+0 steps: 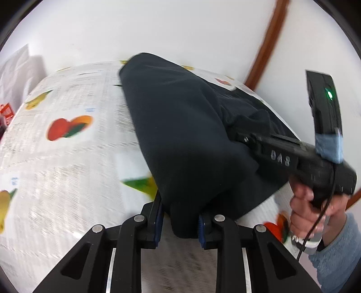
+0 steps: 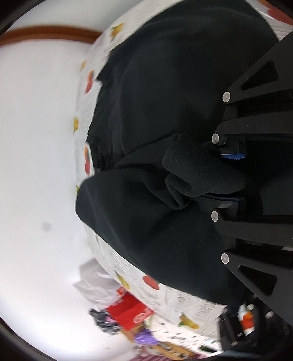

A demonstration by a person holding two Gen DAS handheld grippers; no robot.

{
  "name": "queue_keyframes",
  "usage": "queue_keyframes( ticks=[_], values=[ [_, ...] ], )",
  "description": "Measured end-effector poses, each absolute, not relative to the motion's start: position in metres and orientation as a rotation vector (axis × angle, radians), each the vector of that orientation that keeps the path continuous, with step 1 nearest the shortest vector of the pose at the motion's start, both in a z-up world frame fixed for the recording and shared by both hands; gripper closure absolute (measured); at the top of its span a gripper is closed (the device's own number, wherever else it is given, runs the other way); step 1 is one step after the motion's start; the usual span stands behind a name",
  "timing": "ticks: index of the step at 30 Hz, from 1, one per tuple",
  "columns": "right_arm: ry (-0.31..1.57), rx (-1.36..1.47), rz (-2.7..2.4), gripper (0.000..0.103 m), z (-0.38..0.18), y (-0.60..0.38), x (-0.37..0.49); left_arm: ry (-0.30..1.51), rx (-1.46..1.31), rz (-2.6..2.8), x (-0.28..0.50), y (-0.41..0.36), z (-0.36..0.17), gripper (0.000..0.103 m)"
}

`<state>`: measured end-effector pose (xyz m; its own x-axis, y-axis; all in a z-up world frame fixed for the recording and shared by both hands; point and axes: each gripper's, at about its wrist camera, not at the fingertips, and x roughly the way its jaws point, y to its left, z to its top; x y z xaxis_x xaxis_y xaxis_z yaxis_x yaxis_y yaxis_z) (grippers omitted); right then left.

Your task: Fold small clothes

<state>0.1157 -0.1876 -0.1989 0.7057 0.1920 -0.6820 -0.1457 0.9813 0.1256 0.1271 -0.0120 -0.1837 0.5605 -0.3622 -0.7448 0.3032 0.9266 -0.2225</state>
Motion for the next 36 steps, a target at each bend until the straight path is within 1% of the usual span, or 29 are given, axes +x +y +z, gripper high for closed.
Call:
queue_keyframes(
  ticks=[6, 10, 14, 16, 23, 32, 34, 35, 36],
  values=[
    [0.717, -0.047, 0.179, 0.076, -0.202, -0.149, 0.134, 0.870, -0.044, -0.297, 0.135, 0.001, -0.184, 0.080],
    [0.714, -0.067, 0.163, 0.076, -0.201, -0.143, 0.137, 0.844, -0.012, -0.273, 0.123, -0.005, -0.185, 0.079],
    [0.714, -0.057, 0.161, 0.075, -0.201, -0.146, 0.137, 0.850, -0.008, -0.261, 0.120, -0.002, -0.185, 0.075],
    [0.713, -0.065, 0.150, 0.072, -0.201, -0.144, 0.137, 0.863, -0.025, -0.257, 0.128, 0.001, -0.187, 0.072],
    [0.703, -0.116, 0.112, 0.072, -0.201, -0.137, 0.133, 0.868, -0.039, -0.260, 0.128, 0.004, -0.188, 0.071],
    [0.716, -0.075, 0.122, 0.066, -0.203, -0.146, 0.137, 0.871, -0.050, -0.268, 0.134, 0.006, -0.189, 0.071],
    [0.719, -0.065, 0.124, 0.065, -0.203, -0.148, 0.138, 0.870, -0.069, -0.283, 0.134, 0.008, -0.189, 0.068],
    [0.721, -0.056, 0.128, 0.065, -0.203, -0.149, 0.139, 0.867, -0.090, -0.304, 0.134, 0.011, -0.188, 0.062],
    [0.723, -0.050, 0.130, 0.064, -0.203, -0.150, 0.140, 0.865, -0.102, -0.323, 0.134, 0.012, -0.188, 0.051]
  ],
)
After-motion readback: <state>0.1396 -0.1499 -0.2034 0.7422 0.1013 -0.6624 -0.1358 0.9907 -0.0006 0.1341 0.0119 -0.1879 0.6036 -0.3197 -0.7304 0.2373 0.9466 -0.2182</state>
